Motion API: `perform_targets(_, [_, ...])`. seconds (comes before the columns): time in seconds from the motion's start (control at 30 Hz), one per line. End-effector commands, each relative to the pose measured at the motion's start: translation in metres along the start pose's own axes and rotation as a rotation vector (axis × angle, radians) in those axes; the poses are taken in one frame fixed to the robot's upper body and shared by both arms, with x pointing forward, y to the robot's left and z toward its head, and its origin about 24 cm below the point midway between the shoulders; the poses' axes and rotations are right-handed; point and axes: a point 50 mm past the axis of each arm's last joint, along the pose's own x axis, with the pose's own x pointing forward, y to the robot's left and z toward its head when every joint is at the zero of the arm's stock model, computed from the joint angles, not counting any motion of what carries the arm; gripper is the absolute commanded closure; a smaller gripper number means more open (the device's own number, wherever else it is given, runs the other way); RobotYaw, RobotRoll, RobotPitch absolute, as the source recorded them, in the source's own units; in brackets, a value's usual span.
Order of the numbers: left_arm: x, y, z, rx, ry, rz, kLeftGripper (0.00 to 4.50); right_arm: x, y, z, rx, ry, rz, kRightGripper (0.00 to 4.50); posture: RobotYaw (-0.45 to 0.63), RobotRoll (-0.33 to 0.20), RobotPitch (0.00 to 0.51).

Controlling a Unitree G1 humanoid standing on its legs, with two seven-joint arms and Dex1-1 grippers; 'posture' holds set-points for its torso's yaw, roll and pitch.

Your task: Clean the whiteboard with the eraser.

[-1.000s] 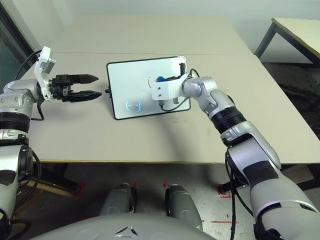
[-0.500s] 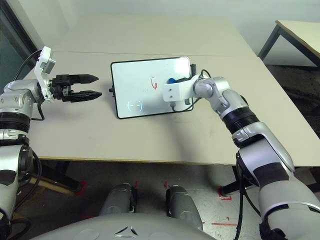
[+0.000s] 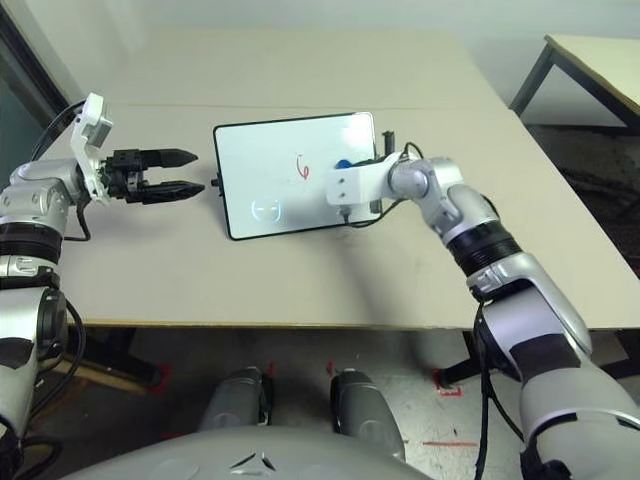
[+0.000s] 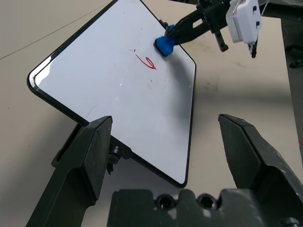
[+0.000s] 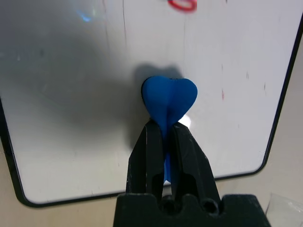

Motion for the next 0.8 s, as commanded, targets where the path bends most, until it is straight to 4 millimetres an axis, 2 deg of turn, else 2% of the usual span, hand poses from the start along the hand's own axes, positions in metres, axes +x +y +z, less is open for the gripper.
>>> perform_targets(0.03, [0.002,0.001,0.004,0.015,0.006,0.0,0.0,0.005,0.003,0.012,-0.019,-0.03,0.021,4.5,0.15,0.0,0.029])
perform_targets(0.5, [0.001,0.0,0.002,0.011,0.001,0.005,0.0,0.021,-0.002,0.055,-0.061,-0.135,0.019,4.5,0.16,0.0,0.03])
perform_targets(0.67, [0.0,0.0,0.002,0.011,-0.001,0.006,0.0,0.024,-0.002,0.055,-0.041,-0.136,0.023,4.5,0.16,0.0,0.027])
perform_targets(0.8, [0.0,0.0,0.002,0.012,0.0,0.006,0.0,0.023,0.003,0.039,-0.041,-0.09,0.032,4.5,0.16,0.0,0.027])
